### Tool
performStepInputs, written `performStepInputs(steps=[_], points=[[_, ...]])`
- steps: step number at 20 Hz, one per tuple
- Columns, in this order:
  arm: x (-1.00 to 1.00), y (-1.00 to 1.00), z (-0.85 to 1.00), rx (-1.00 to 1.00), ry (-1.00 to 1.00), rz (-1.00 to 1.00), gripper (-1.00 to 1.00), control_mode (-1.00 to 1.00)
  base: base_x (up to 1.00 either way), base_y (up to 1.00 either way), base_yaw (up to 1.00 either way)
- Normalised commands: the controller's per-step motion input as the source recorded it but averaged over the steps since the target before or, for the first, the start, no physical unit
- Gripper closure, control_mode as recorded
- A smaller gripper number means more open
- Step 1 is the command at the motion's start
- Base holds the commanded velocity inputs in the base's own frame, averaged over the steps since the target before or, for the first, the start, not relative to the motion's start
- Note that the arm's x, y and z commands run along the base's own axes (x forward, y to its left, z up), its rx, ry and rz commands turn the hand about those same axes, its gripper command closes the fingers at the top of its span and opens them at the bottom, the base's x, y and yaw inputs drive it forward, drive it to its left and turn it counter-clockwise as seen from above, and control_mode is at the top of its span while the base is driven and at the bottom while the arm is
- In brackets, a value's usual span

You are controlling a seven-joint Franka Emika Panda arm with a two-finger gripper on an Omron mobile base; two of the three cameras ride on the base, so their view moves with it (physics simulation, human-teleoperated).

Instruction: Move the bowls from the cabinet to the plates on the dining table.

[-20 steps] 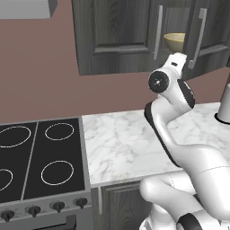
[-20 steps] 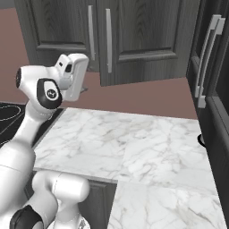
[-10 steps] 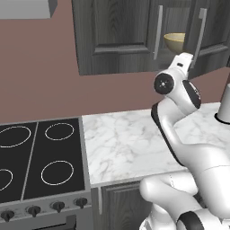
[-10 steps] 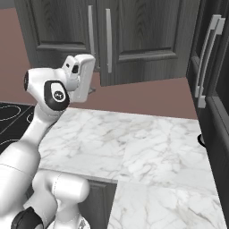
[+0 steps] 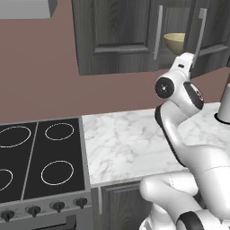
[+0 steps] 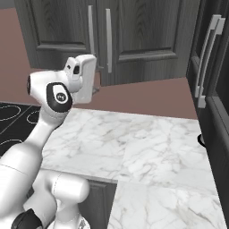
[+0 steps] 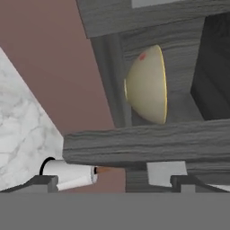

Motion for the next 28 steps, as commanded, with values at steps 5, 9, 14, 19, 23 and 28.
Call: performStepInputs(steps=[5, 9, 14, 19, 23, 28], points=[[-0.07, 0.32, 0.0, -0.13, -0.03, 0.0, -1.0, -1.0, 0.0, 0.0, 0.0], [0.0, 0.13, 0.0, -0.1, 0.0, 0.0, -1.0, -1.0, 0.0, 0.0, 0.0], [0.27, 0.0, 0.0, -0.07, 0.0, 0.0, -1.0, -1.0, 0.0, 0.0, 0.0], [0.34, 0.06, -0.01, -0.08, 0.0, 0.0, -1.0, -1.0, 0.0, 0.0, 0.0], [0.33, 0.01, -0.01, -0.06, 0.0, 0.0, -1.0, -1.0, 0.0, 0.0, 0.0], [0.07, -0.07, 0.0, -0.03, 0.0, -0.03, -1.0, -1.0, 0.0, 0.0, 0.0]])
